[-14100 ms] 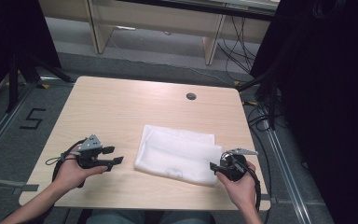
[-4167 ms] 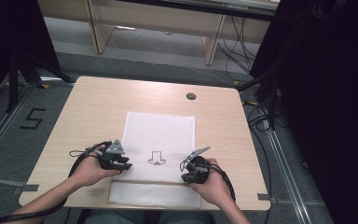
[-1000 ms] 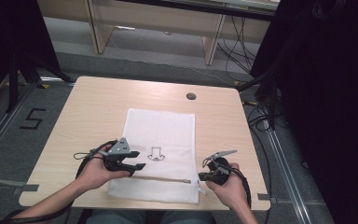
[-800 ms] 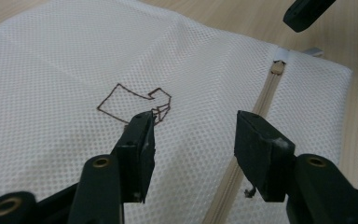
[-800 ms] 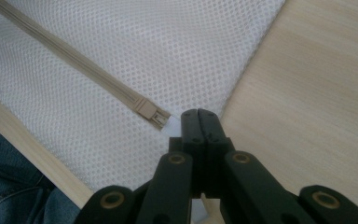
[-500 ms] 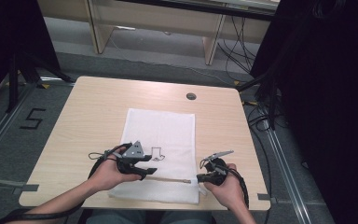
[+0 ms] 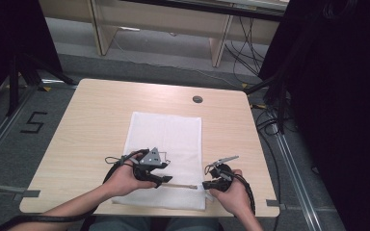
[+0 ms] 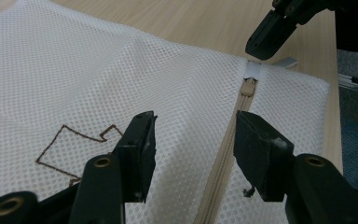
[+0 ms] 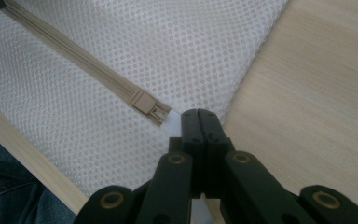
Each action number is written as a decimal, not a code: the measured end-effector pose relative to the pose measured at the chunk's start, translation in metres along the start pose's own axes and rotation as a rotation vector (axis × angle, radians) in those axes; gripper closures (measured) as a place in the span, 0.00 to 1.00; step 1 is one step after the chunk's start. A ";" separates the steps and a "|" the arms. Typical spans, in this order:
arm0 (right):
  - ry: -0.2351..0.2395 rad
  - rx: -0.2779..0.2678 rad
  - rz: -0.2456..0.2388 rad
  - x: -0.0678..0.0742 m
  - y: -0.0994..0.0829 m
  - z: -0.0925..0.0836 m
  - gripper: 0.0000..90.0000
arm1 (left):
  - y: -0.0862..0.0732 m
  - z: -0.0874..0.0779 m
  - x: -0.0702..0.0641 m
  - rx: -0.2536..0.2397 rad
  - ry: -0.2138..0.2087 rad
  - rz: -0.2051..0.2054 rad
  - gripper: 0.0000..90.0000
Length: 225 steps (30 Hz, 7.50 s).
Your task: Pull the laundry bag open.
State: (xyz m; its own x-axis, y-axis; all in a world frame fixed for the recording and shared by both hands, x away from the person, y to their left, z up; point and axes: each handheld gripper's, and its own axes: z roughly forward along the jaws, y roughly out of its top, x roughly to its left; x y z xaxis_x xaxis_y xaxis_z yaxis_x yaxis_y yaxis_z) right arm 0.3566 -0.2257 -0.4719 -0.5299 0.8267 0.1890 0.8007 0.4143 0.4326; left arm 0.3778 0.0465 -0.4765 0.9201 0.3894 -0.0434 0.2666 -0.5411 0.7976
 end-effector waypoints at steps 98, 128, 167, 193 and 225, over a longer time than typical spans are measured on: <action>0.040 0.031 -0.020 0.011 0.001 0.018 1.00 | 0.023 0.076 -0.036 0.134 -0.158 0.138 0.91; 0.017 0.039 -0.042 0.014 0.001 0.018 1.00 | 0.024 0.074 -0.036 0.146 -0.156 0.124 0.92; 0.007 0.055 -0.020 0.015 0.001 0.018 1.00 | 0.030 0.059 -0.032 0.160 -0.177 0.154 0.92; 0.014 0.051 -0.040 0.014 0.002 0.018 1.00 | 0.028 0.052 -0.031 0.156 -0.172 0.152 0.91; -0.004 0.053 -0.059 0.017 0.002 0.019 1.00 | 0.026 0.044 -0.030 0.156 -0.157 0.156 0.92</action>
State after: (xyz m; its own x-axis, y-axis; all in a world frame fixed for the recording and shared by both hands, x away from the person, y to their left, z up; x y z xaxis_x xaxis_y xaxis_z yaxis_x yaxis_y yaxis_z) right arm 0.3546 -0.2032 -0.4839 -0.5757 0.8017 0.1606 0.7817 0.4821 0.3955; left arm 0.3696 -0.0120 -0.4807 0.9835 0.1785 -0.0302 0.1483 -0.6987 0.6999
